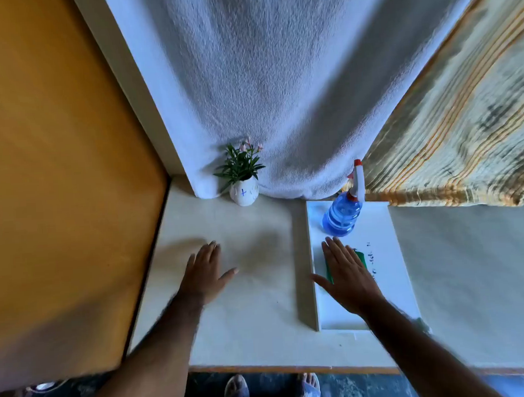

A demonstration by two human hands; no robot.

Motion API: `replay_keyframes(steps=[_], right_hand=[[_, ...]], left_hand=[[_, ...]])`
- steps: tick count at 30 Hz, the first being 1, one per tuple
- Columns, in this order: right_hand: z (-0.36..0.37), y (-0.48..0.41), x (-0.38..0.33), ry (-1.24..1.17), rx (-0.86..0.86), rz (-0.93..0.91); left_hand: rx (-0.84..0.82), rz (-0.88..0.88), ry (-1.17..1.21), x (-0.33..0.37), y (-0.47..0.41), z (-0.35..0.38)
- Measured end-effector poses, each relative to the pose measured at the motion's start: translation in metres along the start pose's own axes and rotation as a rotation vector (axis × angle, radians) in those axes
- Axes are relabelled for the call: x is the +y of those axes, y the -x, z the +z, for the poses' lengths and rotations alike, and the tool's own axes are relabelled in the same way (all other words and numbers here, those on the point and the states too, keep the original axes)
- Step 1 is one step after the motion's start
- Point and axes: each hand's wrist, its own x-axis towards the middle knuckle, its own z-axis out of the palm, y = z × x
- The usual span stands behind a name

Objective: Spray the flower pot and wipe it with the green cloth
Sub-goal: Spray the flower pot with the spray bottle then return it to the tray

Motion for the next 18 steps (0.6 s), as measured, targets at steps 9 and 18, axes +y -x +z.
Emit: replay_keyframes(steps=[9, 18], right_hand=[[0.048, 0.027, 0.004, -0.073, -0.083, 0.160], [0.009, -0.019, 0.012, -0.582, 0.202, 0.453]], left_hand=[[0.082, 0.033, -0.081, 0.000, 0.016, 0.035], [0.103, 0.020, -0.099, -0.005, 0.014, 0.050]])
